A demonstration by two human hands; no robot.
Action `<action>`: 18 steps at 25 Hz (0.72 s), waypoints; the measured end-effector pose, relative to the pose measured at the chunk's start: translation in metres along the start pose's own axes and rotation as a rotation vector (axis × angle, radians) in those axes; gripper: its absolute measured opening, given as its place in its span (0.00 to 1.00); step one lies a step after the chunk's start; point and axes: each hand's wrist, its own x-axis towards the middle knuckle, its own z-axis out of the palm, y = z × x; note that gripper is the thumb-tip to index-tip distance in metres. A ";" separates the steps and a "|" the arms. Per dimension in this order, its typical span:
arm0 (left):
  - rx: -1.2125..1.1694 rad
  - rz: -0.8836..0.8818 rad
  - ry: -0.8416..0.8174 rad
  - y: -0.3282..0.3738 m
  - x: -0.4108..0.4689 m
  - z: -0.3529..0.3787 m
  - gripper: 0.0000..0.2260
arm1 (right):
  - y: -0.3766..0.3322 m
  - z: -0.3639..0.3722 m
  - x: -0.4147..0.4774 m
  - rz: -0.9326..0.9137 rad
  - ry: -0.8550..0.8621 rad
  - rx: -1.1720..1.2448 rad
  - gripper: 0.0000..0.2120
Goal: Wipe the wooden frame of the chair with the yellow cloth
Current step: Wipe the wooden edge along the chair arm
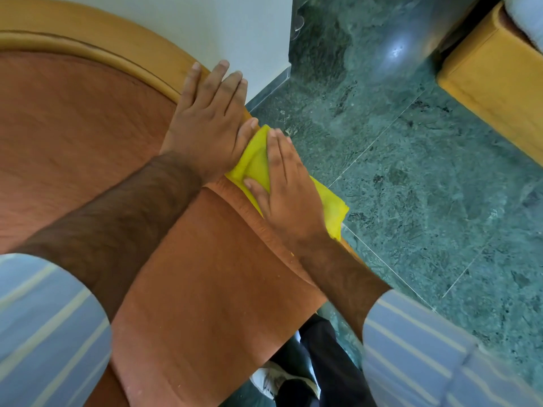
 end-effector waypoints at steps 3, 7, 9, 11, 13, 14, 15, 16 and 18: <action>-0.004 0.000 -0.020 0.001 0.000 -0.003 0.30 | 0.025 -0.014 -0.061 0.043 -0.118 -0.157 0.38; -0.016 -0.032 -0.105 0.002 0.002 -0.009 0.30 | 0.037 -0.020 -0.097 0.097 -0.221 -0.341 0.37; -0.050 -0.052 -0.187 0.008 0.005 -0.019 0.30 | 0.031 -0.022 -0.092 0.104 -0.233 -0.312 0.37; -0.202 -0.141 -0.163 0.026 -0.008 -0.032 0.29 | 0.029 -0.029 -0.090 0.093 -0.209 -0.089 0.38; -0.533 -0.377 0.052 0.063 -0.042 -0.044 0.27 | 0.036 -0.051 -0.089 0.239 -0.205 0.273 0.40; -0.709 -0.554 0.128 0.087 -0.063 -0.047 0.27 | 0.041 -0.066 -0.087 0.361 -0.227 0.393 0.41; -0.869 -0.730 0.114 0.110 -0.083 -0.045 0.30 | 0.047 -0.081 -0.084 0.492 -0.301 0.403 0.42; -0.998 -0.872 0.024 0.128 -0.097 -0.047 0.35 | 0.054 -0.094 -0.081 0.592 -0.426 0.324 0.40; -1.196 -1.051 -0.204 0.152 -0.108 -0.038 0.40 | 0.067 -0.108 -0.079 0.661 -0.642 0.151 0.30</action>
